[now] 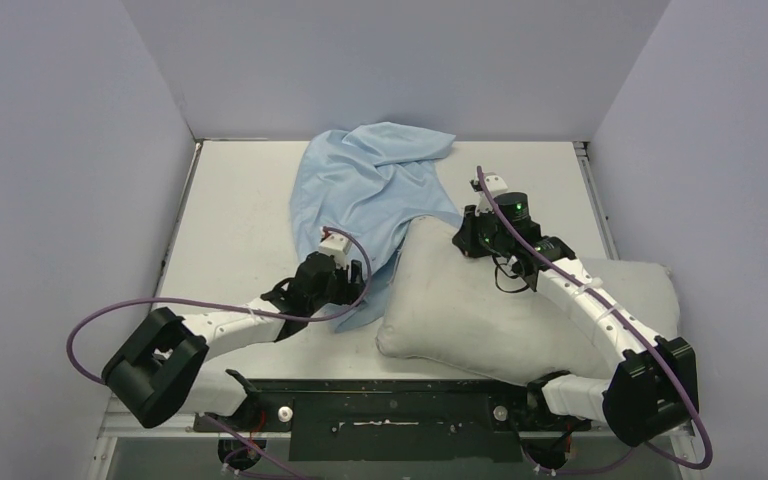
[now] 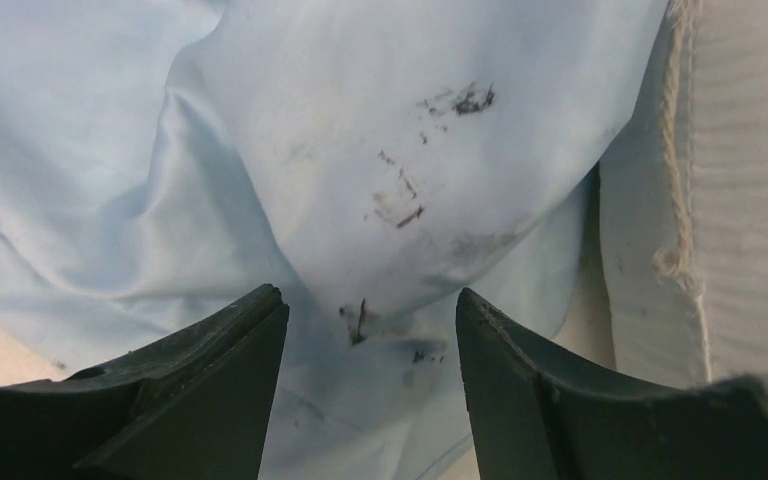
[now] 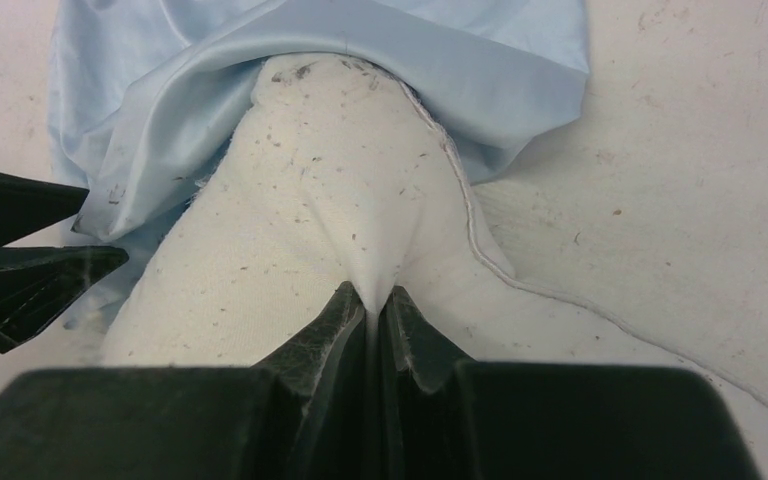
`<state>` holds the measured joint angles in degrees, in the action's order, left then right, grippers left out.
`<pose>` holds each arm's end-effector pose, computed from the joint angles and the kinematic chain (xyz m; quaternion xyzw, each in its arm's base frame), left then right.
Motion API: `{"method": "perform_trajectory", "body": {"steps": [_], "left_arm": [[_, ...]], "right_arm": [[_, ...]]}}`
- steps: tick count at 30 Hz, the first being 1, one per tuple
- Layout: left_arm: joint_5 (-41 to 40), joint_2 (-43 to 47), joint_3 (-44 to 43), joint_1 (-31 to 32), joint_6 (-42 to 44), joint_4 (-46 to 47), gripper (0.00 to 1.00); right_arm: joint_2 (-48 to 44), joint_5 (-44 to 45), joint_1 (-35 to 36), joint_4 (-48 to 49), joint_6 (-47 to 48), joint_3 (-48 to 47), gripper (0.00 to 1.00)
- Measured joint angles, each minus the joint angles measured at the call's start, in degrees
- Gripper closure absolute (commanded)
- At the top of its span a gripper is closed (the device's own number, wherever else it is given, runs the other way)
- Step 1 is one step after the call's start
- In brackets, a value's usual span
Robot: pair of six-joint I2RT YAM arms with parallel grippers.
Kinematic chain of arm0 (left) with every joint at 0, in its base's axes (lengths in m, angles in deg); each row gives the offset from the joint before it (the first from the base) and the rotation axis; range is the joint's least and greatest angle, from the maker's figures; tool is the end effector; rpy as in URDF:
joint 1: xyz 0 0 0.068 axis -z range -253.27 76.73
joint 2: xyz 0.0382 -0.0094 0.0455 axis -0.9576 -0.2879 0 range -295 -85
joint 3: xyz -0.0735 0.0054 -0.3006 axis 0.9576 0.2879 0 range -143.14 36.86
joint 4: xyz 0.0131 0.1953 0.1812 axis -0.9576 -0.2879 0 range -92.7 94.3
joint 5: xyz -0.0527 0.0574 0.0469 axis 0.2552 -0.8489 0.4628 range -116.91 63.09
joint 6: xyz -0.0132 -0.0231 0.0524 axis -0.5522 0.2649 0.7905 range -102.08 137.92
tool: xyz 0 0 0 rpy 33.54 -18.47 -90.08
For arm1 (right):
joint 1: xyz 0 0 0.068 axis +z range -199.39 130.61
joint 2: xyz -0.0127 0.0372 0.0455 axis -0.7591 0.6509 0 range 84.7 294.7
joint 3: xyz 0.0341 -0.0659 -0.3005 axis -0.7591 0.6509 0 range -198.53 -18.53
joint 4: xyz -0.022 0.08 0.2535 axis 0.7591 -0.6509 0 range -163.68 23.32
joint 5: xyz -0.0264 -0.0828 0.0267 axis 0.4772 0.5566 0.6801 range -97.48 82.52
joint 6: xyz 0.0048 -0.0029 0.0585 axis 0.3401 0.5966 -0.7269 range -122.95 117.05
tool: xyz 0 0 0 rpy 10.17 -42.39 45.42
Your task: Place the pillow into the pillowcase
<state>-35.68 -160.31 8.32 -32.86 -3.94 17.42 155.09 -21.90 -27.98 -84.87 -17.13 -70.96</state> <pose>0.1987 -0.1608 0.1995 0.1060 0.8733 -0.1857 0.4378 0.2463 0.1080 0.3096 -0.1125 0.8792 0.2438 0.3935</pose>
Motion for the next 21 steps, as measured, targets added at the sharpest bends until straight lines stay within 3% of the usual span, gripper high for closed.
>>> {"method": "perform_trajectory", "body": {"steps": [2,5,7,14,21], "left_arm": [[0.00,-2.32,-0.37,0.00,0.26,3.06,0.54],[-0.13,-6.12,-3.06,-0.09,1.90,3.26,0.90],[-0.48,-7.15,-5.01,-0.13,3.58,2.29,1.00],[0.42,-2.32,-7.61,-0.87,8.68,-1.53,1.00],[3.37,0.79,-13.53,-2.95,11.89,-5.77,1.00]], "right_arm": [[0.00,-0.07,0.00,-0.02,0.00,0.00,1.00],[-0.07,-0.28,0.00,-0.15,0.02,0.00,1.00],[-0.22,-0.50,0.00,-0.35,0.07,0.00,1.00],[-1.75,-1.68,3.39,-4.20,-0.02,0.00,1.00],[-8.33,-1.73,18.60,-12.20,-3.52,0.00,1.00]]}}
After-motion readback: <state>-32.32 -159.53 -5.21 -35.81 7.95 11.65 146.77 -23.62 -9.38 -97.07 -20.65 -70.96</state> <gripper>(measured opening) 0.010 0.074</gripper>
